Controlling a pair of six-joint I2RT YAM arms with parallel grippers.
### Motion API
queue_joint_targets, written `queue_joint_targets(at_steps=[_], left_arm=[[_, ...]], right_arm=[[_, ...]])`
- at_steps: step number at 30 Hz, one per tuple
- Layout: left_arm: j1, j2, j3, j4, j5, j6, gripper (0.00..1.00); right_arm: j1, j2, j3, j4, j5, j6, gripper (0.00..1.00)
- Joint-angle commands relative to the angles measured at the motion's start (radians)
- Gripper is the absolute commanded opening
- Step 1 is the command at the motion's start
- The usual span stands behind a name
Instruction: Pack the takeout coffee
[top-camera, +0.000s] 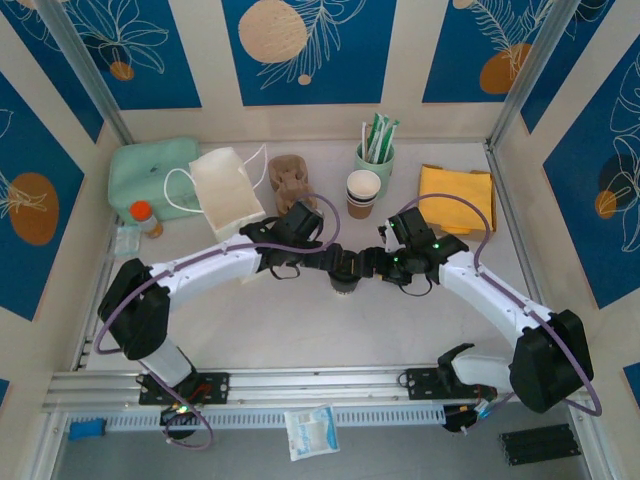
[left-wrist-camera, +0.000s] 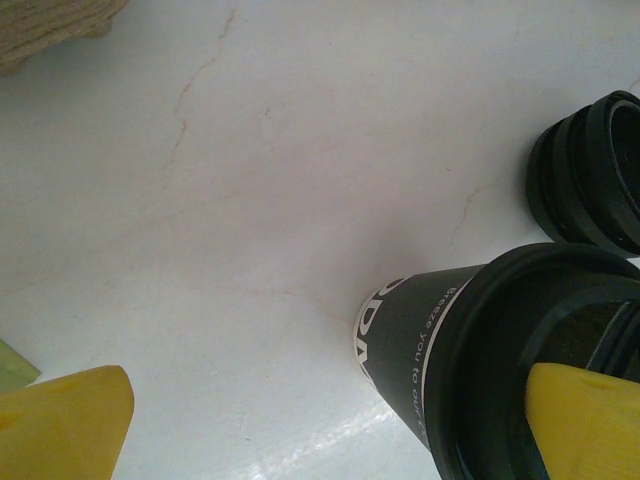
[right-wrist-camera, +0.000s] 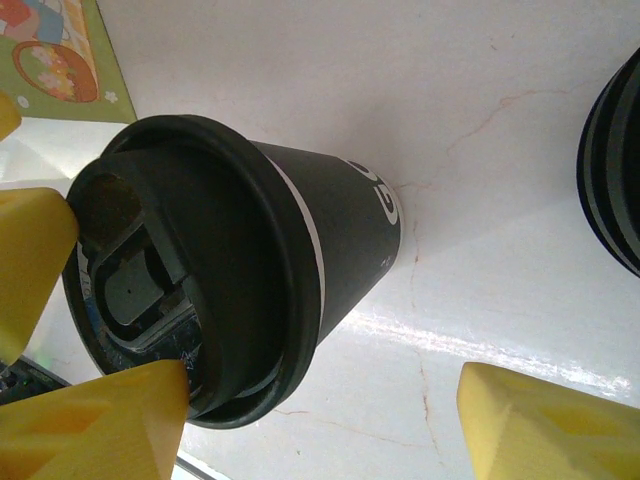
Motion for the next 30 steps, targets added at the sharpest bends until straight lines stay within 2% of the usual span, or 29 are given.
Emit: queue_joint_targets(at_steps=[1, 11, 30], left_arm=[[0.013, 0.003, -0.036, 0.005, -0.015, 0.002, 0.99], [0.013, -0.015, -0.105, 0.052, 0.001, -0.027, 1.0], [0.013, -0.078, 0.09, -0.046, 0.051, 0.021, 0.99]], right_arm=[[-0.005, 0.005, -0.028, 0.003, 0.007, -0.002, 0.71], [-0.01, 0.001, -0.084, 0.025, 0.003, 0.013, 0.71], [-0.005, -0.072, 0.138, -0.122, 0.008, -0.055, 0.77]])
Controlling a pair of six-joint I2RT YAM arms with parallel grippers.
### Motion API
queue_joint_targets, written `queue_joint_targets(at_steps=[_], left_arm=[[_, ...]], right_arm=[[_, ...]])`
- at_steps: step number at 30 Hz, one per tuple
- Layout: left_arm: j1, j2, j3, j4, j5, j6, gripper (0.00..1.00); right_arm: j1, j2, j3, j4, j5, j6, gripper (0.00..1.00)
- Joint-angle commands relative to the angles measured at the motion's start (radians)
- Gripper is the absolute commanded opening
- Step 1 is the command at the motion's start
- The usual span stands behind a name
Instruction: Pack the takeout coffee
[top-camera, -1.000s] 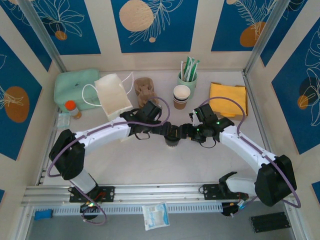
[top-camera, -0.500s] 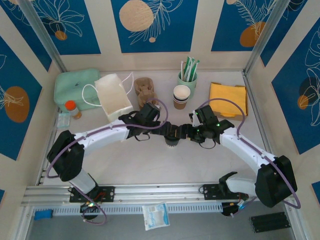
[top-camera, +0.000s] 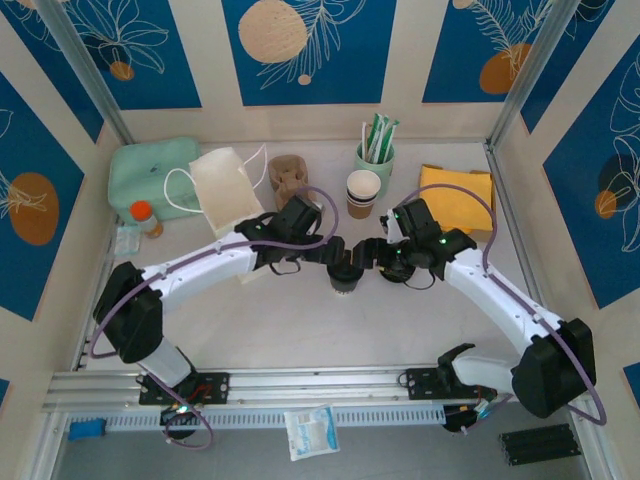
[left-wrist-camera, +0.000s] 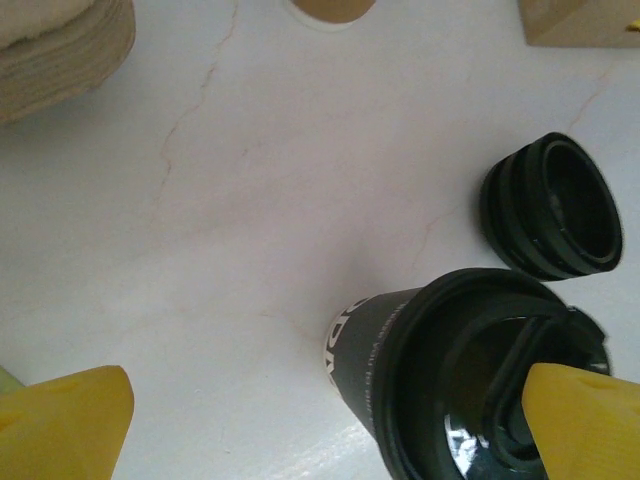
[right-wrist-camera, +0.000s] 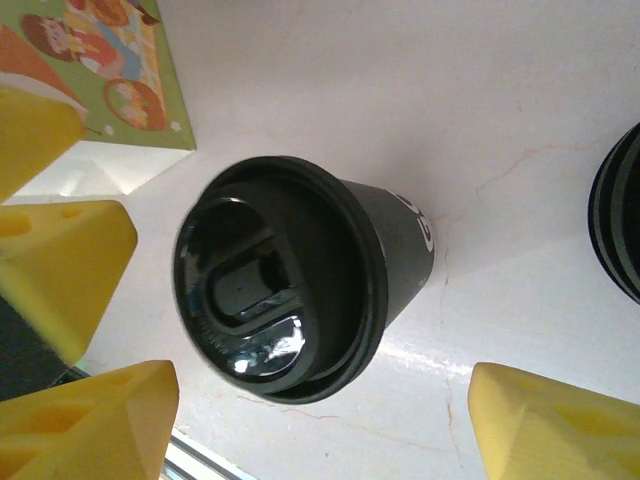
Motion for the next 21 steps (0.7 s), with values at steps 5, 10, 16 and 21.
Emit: queue_joint_targets(at_steps=[5, 10, 16, 21], left_arm=[[0.008, -0.118, 0.065, -0.056, 0.059, 0.019, 0.99], [0.008, -0.227, 0.04, -0.065, 0.071, 0.011, 1.0], [0.008, -0.385, -0.025, -0.071, 0.052, -0.004, 0.99], [0.008, -0.509, -0.093, -0.079, 0.008, -0.026, 0.99]], right_arm=[[0.036, -0.007, 0.113, -0.141, 0.067, -0.09, 0.77], [0.108, 0.06, 0.191, -0.201, 0.142, -0.127, 0.78], [0.191, 0.17, 0.288, -0.264, 0.235, -0.16, 0.82], [0.231, 0.261, 0.361, -0.31, 0.305, -0.177, 0.96]])
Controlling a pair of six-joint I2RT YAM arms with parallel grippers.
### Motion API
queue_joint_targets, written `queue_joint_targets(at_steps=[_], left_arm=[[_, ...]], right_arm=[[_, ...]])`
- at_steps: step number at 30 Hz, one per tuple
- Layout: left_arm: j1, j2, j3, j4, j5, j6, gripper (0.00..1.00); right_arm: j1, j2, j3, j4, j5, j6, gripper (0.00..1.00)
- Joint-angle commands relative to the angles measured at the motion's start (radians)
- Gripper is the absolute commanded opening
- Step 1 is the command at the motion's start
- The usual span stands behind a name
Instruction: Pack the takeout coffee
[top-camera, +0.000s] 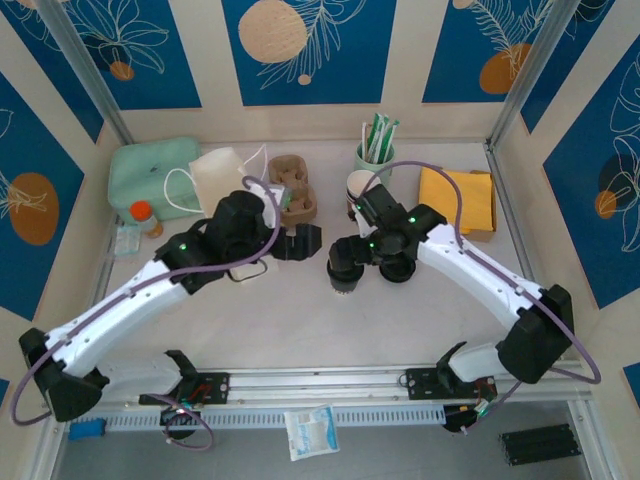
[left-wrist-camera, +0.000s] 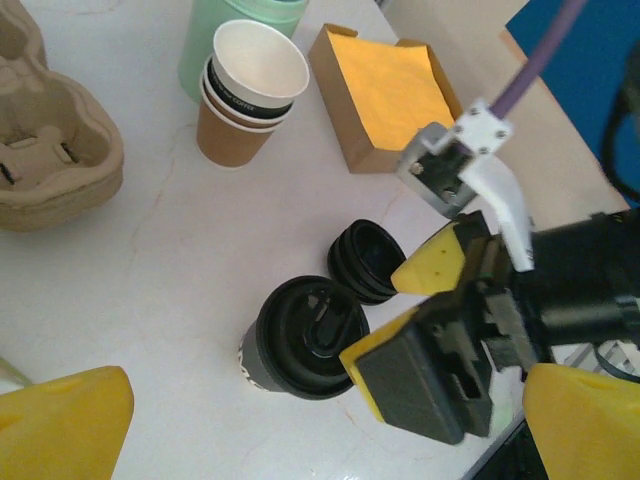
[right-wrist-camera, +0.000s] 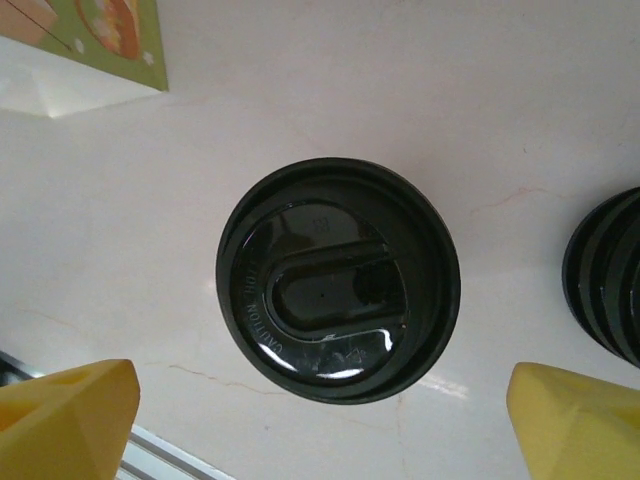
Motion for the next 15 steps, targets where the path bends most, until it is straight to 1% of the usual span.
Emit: queue_joint_targets(at_steps=[1, 7, 15], left_arm=[[0.008, -0.065, -0.052, -0.023, -0.039, -0.023, 0.99], [0.008, -0.157, -0.128, -0.023, -0.083, -0.045, 0.99], [0.007, -0.208, -0.171, -0.027, -0.107, -0.059, 1.0]], right_arm=[[0.02, 0.044, 0.054, -0.071, 0.07, -0.029, 0.96], [0.044, 0.103, 0.093, -0.085, 0.094, -0.03, 0.96], [0.061, 0.181, 0.13, -0.092, 0.123, -0.035, 0.94]])
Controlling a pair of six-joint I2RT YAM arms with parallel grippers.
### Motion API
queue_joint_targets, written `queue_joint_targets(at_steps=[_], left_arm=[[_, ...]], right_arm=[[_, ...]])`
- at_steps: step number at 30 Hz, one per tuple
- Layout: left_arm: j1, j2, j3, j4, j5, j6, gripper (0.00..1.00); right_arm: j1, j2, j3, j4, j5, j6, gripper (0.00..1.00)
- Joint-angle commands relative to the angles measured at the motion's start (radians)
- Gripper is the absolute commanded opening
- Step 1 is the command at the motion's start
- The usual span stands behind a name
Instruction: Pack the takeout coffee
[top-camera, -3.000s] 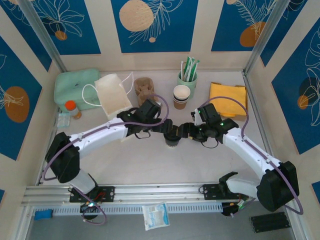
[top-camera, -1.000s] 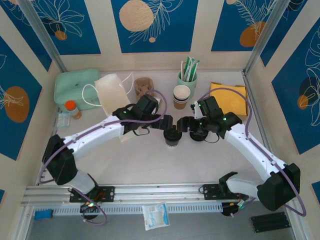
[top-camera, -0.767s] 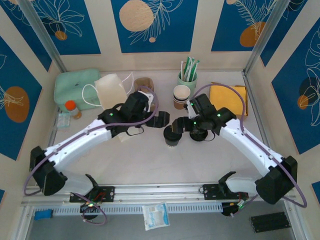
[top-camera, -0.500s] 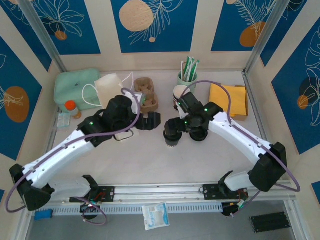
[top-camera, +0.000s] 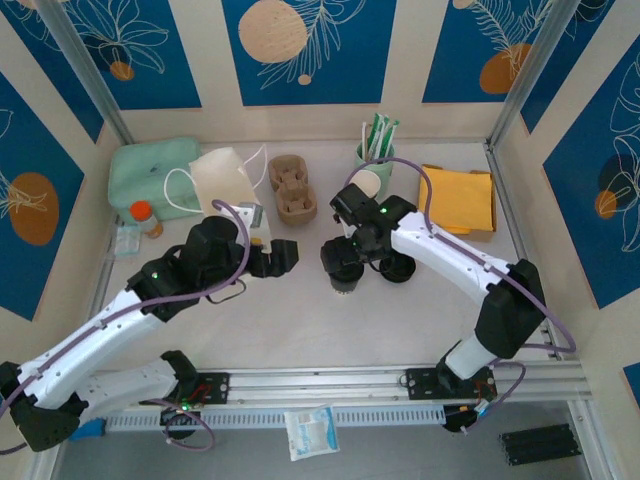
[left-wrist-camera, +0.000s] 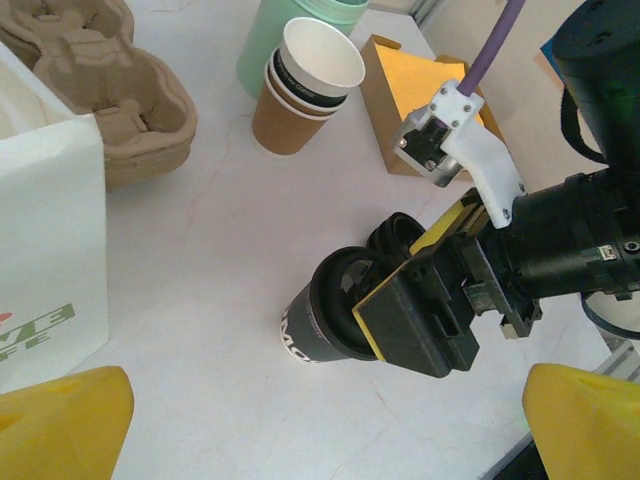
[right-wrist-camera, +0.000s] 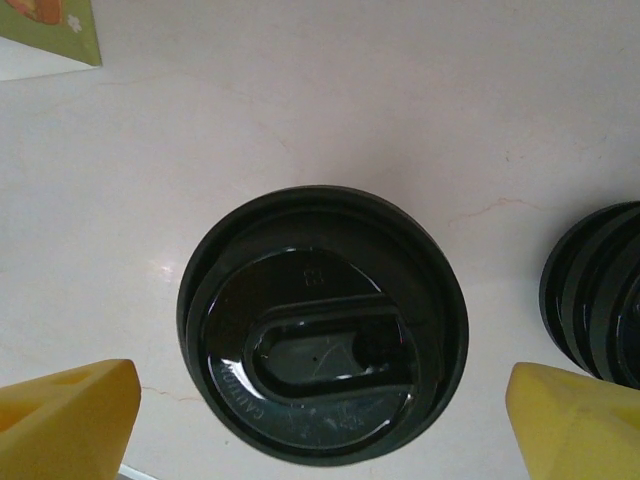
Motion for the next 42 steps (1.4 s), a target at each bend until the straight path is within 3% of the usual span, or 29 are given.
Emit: queue_joint_targets(at_steps=[1, 19, 31, 42], left_arm=[[0.008, -0.024, -0.011, -0.012, -0.029, -0.01, 0.99], [0.007, -0.02, -0.04, 0.002, -0.02, -0.019, 0.99], [0.008, -0.014, -0.045, 0.014, -0.01, -0.027, 0.99], [0.008, -0.012, -0.056, 0.026, -0.003, -0.032, 0.99]], right_arm=[[0.01, 0.033, 0.034, -0.029, 0.031, -0.015, 0.94], [0.034, 0.087, 0.014, -0.001, 0.049, -0.011, 0.82], [0.039, 0.053, 0.022, 0.005, 0.075, -0.005, 0.67], [-0.032, 0.013, 0.08, 0.018, 0.076, -0.006, 0.63]])
